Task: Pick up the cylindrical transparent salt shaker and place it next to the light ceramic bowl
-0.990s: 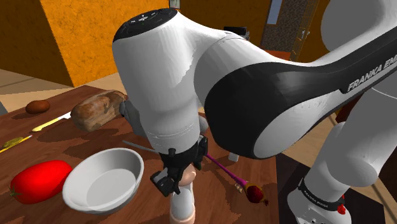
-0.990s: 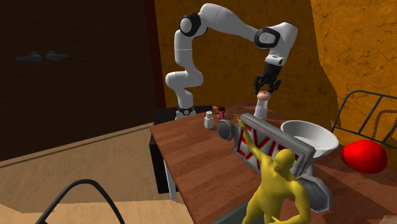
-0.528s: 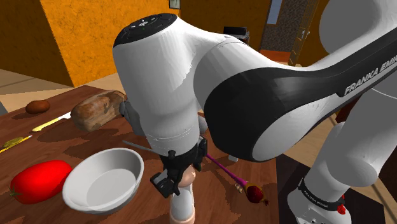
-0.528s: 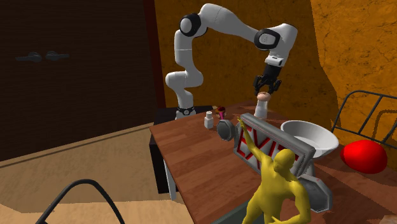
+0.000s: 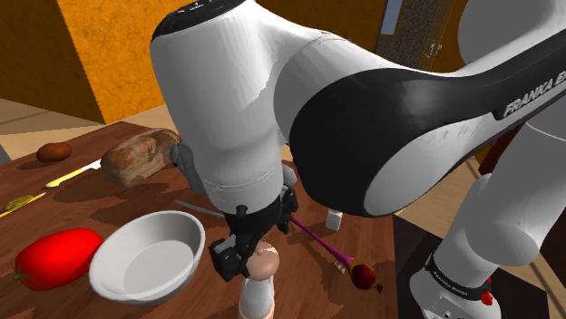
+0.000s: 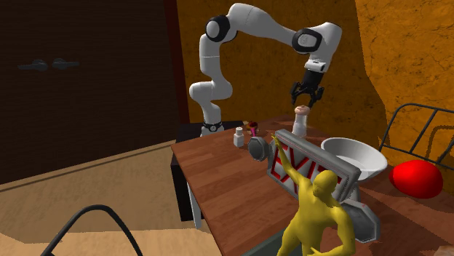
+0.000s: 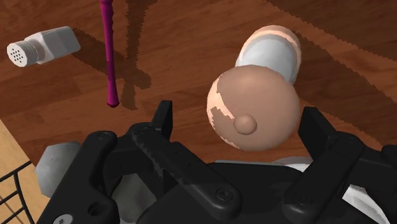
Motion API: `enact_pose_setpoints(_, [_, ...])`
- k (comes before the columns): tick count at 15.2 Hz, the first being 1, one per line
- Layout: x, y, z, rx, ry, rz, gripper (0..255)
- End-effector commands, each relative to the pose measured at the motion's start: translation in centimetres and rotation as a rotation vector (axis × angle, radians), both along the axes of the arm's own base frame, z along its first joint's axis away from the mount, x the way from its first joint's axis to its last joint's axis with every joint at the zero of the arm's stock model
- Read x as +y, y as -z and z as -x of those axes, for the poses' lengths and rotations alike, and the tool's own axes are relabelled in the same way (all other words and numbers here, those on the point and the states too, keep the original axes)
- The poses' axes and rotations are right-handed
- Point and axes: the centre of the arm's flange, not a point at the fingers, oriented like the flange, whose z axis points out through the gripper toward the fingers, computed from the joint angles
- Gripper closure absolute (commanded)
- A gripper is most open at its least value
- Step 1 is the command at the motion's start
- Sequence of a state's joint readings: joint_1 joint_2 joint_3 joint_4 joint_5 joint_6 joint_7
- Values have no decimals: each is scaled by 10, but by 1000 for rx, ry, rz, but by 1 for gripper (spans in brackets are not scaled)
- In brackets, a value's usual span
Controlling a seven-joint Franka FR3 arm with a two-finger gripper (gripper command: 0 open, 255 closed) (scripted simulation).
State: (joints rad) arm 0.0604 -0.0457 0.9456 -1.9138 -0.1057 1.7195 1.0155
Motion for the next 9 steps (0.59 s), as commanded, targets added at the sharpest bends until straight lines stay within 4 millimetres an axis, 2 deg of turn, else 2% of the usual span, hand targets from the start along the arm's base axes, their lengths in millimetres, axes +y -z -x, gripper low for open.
enact_pose_setpoints(1, [5,-23,1,0,0,1,0])
enact_pose_setpoints(2, [7,-33,1,0,0,1,0])
enact_pose_setpoints(9, [7,-33,1,0,0,1,0])
